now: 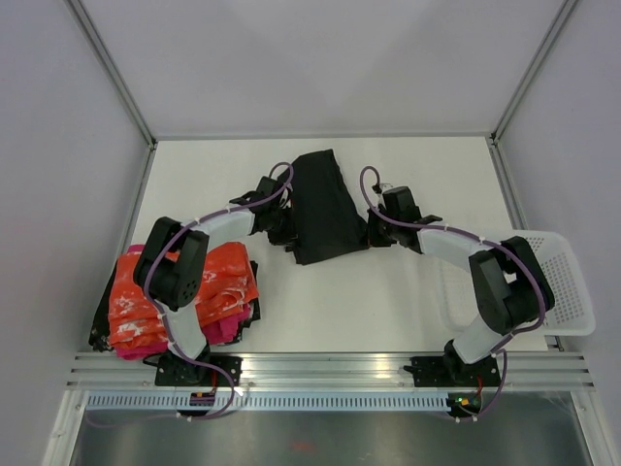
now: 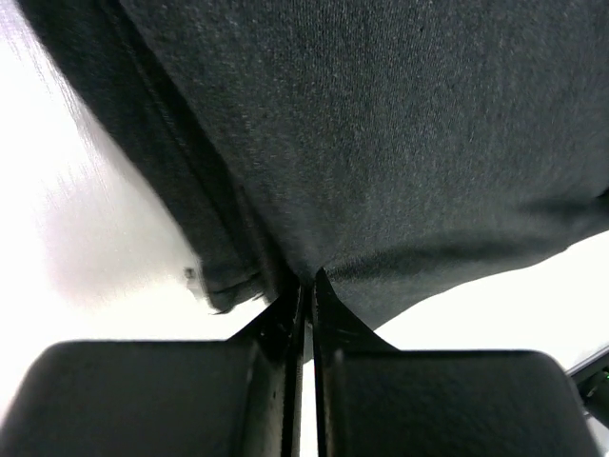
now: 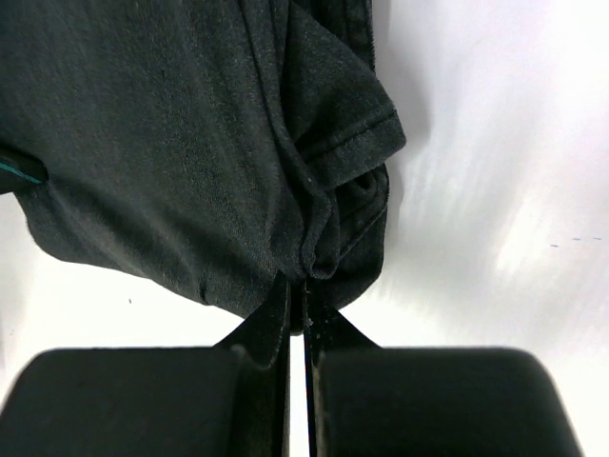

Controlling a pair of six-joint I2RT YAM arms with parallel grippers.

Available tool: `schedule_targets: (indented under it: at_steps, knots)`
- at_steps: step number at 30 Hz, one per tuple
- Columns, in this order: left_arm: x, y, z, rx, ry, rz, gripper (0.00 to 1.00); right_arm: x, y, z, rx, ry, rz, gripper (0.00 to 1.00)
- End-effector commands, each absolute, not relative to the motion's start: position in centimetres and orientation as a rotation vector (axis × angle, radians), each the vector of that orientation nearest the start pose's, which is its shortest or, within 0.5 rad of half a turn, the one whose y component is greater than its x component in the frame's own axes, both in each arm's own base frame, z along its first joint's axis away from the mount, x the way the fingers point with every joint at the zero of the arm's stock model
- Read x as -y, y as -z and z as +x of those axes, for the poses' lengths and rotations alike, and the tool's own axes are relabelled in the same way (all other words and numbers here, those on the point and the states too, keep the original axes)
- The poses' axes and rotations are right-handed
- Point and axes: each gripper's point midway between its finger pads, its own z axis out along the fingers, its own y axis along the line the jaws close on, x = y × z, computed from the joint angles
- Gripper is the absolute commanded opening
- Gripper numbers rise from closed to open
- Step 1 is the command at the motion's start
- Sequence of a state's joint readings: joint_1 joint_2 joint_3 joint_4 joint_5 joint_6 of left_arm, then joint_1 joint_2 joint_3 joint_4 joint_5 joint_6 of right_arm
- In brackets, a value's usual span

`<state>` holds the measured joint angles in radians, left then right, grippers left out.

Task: Fold and stack the trousers
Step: Fold the trousers

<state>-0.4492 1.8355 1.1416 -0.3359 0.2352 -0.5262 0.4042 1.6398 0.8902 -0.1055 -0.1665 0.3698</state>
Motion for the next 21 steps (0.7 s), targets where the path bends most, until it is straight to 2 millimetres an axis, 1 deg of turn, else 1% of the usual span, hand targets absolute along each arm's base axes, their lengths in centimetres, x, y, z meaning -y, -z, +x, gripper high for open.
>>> schedule_targets:
  at_steps: [1, 2, 4, 6, 7, 8, 9, 10, 11, 12, 13, 14, 15, 16, 17, 18, 19, 20, 21]
  knots:
    - [19.8, -3.7, 35.0, -2.679, 0.413, 0.038, 0.02, -14.6, -4.1, 33.8, -2.516, -0.393, -0.091, 0.00]
    - [19.7, -4.1, 35.1, -2.668, 0.410, 0.046, 0.02, -14.2, -4.4, 34.1, -2.505, -0.399, -0.080, 0.00]
    - [19.2, -4.4, 35.2, -2.662, 0.388, 0.056, 0.02, -14.1, -4.6, 34.2, -2.489, -0.415, -0.084, 0.00]
    - [18.9, -4.7, 35.4, -2.651, 0.387, 0.067, 0.02, -14.5, -4.8, 34.3, -2.479, -0.448, -0.103, 0.00]
    - [19.0, -4.9, 35.3, -2.649, 0.397, 0.096, 0.02, -15.8, -5.1, 33.9, -2.472, -0.542, -0.162, 0.00]
    - [19.3, -5.2, 35.3, -2.642, 0.420, 0.111, 0.02, -16.4, -4.8, 33.5, -2.485, -0.592, -0.195, 0.00]
    - [20.2, -5.9, 35.2, -2.637, 0.484, 0.138, 0.02, -17.0, -5.1, 33.5, -2.484, -0.634, -0.205, 0.05]
    - [20.6, -6.3, 35.1, -2.632, 0.510, 0.156, 0.02, -17.5, -5.1, 33.3, -2.492, -0.679, -0.200, 0.11]
    - [20.8, -6.7, 34.9, -2.635, 0.531, 0.170, 0.03, -18.4, -5.6, 32.9, -2.486, -0.753, -0.228, 0.19]
    - [21.5, -8.0, 35.1, -2.614, 0.580, 0.194, 0.05, -18.9, -6.3, 33.1, -2.469, -0.782, -0.241, 0.32]
    - [21.8, -8.8, 35.1, -2.604, 0.597, 0.212, 0.11, -19.0, -6.8, 33.0, -2.469, -0.796, -0.241, 0.35]
    - [22.0, -9.5, 35.1, -2.595, 0.610, 0.225, 0.16, -19.0, -8.0, 33.1, -2.446, -0.795, -0.251, 0.39]
    - [22.3, -11.3, 35.2, -2.573, 0.638, 0.245, 0.25, -19.1, -9.5, 33.9, -2.413, -0.783, -0.260, 0.46]
    - [22.3, -12.2, 35.2, -2.560, 0.637, 0.266, 0.43, -18.8, -10.4, 33.9, -2.415, -0.763, -0.262, 0.51]
    - [22.3, -13.1, 35.3, -2.550, 0.636, 0.277, 0.51, -18.6, -11.3, 34.2, -2.405, -0.742, -0.269, 0.57]
    - [22.2, -14.7, 35.5, -2.540, 0.622, 0.282, 0.59, -18.6, -13.4, 35.5, -2.360, -0.714, -0.272, 0.63]
    - [22.1, -16.1, 35.8, -2.510, 0.613, 0.298, 0.70, -18.6, -14.1, 35.5, -2.366, -0.710, -0.270, 0.64]
    - [22.0, -16.9, 36.1, -2.494, 0.599, 0.299, 0.73, -18.8, -15.0, 35.8, -2.351, -0.719, -0.273, 0.64]
    - [21.6, -18.8, 37.4, -2.443, 0.556, 0.280, 0.76, -19.6, -16.6, 36.0, -2.322, -0.775, -0.282, 0.64]
